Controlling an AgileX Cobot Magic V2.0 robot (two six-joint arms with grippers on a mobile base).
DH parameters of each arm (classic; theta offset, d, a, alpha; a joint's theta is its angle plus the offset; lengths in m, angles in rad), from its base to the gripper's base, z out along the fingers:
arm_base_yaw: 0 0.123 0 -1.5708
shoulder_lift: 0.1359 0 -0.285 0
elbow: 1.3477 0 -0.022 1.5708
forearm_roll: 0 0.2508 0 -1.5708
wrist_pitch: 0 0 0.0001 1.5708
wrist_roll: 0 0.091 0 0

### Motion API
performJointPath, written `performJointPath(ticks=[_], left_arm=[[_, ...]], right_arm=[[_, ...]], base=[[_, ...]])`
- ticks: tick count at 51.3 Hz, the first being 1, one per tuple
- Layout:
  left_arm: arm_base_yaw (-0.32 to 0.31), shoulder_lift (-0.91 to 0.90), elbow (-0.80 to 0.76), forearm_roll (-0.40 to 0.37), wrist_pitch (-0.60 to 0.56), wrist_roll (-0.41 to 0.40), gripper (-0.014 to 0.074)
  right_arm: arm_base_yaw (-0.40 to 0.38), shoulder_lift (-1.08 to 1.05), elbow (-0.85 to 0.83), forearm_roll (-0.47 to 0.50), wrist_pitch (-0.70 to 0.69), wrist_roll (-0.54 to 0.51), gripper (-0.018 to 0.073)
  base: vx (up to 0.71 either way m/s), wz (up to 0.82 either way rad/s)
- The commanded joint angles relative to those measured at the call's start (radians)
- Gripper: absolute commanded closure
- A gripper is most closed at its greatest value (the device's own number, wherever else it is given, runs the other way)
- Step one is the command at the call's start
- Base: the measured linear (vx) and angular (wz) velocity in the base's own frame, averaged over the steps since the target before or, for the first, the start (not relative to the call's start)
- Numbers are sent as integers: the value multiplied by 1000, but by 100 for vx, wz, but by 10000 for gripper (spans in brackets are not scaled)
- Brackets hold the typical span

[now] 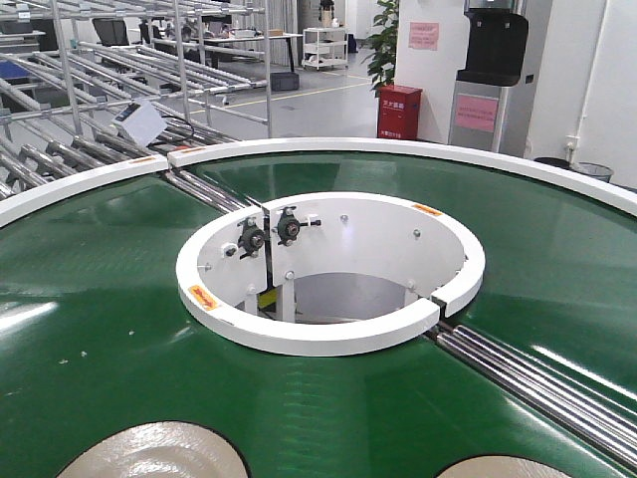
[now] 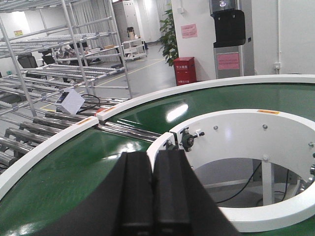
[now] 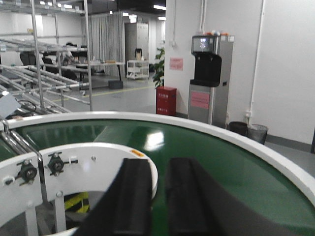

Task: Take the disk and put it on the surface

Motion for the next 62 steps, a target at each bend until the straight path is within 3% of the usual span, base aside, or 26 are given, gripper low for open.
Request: performJointPath(ticks=[1, 12, 17, 25, 29, 33, 37, 42, 46, 49, 55, 60, 62], left_arm=[[1, -12, -36, -10, -85, -1, 365], [1, -11, -36, -10, -84, -1, 49], [1, -9, -34, -11, -83, -5, -66], [0, -9, -41, -83, -48, -68, -34], [-4, -2, -71, -97, 100, -55, 11], [-40, 16, -107, -97, 228, -8, 52], [-105, 33, -129, -109, 268, 39, 98], [-206, 57, -155, -267, 314, 102, 154], [-269, 89, -179, -397, 417, 234, 185], [-300, 122, -198, -552, 537, 365, 195], [-296, 174, -205, -836, 637, 528, 195], [-260, 224, -205, -930, 656, 564, 195], [-230, 250, -205, -935, 674, 553, 195]], right_arm=[[-7, 0, -35, -7, -42, -6, 172], [-7, 0, -35, -7, -13, -4, -171], [-7, 0, -35, -6, -10, -4, -158], [0, 0, -35, 43, 8, 29, -112], [32, 0, -43, 57, 94, 31, -70], [120, 33, -52, 57, 185, 31, -20], [246, 71, -52, 57, 217, 26, 20], [398, 132, -52, 87, 253, 9, 43], [497, 191, -52, 130, 308, -8, 46], [534, 235, -52, 208, 352, -8, 46], [540, 288, -52, 376, 388, -51, 46], [539, 312, -52, 490, 407, -139, 46], [538, 319, -52, 525, 415, -165, 46]], base=[[0, 0], [0, 0], [0, 0], [0, 0], [0, 0], [0, 0], [0, 0], [0, 0], [0, 0], [0, 0], [0, 0], [0, 0], [0, 0]])
